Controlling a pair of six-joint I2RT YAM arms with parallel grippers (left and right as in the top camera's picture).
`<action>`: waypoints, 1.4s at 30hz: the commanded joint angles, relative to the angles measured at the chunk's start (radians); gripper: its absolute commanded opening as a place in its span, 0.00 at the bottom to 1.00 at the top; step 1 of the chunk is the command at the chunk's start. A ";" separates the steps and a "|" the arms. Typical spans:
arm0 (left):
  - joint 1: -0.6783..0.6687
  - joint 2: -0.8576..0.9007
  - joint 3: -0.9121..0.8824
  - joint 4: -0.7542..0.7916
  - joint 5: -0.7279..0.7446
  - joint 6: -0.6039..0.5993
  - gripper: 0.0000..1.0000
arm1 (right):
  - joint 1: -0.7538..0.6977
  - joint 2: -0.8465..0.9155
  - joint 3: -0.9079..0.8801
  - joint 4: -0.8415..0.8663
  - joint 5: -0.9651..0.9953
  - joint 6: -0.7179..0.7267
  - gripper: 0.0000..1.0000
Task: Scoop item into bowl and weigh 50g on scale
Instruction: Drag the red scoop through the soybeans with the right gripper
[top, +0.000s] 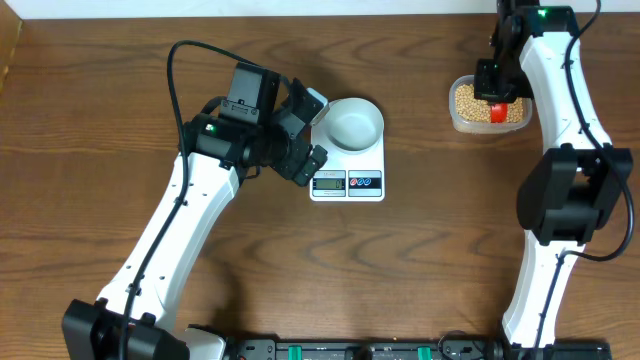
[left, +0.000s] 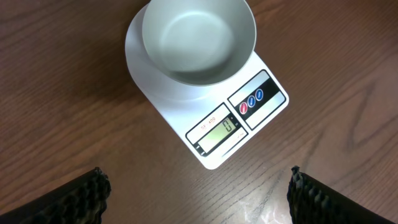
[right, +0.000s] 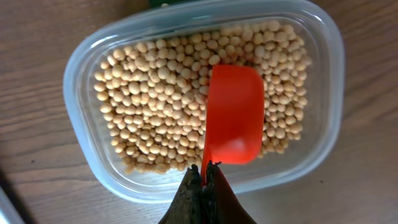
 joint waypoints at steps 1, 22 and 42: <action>0.002 0.011 -0.008 0.002 0.016 -0.005 0.93 | -0.024 0.015 -0.021 0.012 -0.108 -0.031 0.01; 0.002 0.011 -0.008 0.002 0.016 -0.005 0.93 | -0.114 0.015 -0.022 0.007 -0.374 -0.116 0.01; 0.002 0.011 -0.008 0.002 0.016 -0.005 0.93 | -0.199 0.015 -0.028 -0.011 -0.501 -0.177 0.01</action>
